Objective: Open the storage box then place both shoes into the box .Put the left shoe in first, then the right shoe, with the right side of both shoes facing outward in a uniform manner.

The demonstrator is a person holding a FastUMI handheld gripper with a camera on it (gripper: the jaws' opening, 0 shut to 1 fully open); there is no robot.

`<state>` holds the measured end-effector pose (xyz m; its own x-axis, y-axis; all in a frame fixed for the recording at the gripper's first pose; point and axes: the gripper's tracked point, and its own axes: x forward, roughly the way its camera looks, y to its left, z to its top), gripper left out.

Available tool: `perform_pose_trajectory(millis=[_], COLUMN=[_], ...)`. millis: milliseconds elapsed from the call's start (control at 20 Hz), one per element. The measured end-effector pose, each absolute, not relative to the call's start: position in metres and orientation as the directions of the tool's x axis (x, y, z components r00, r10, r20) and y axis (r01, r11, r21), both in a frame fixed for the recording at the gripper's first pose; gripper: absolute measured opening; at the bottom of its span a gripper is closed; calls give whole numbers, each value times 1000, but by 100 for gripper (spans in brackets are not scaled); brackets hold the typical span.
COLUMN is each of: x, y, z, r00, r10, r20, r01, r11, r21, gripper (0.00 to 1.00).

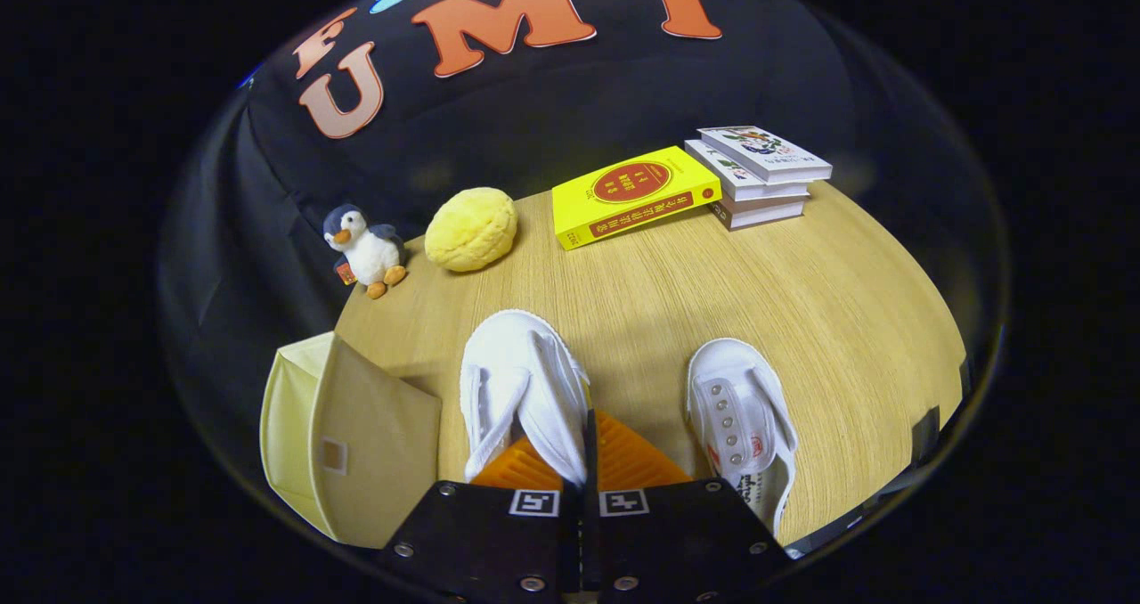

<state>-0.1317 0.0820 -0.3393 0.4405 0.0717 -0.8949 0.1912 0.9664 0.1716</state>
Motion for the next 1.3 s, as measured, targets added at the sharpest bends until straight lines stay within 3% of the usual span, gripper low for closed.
perform_pose_trajectory(millis=[500, 1000, 1300], x=[-95, -127, -138], y=[220, 339, 365], z=[-264, -311, -348], r00=[486, 291, 182], r10=[224, 286, 230], r20=[-845, -913, -956], r01=[70, 11, 122], r11=[954, 953, 959], r21=[293, 302, 254], gripper=[3, 3, 3])
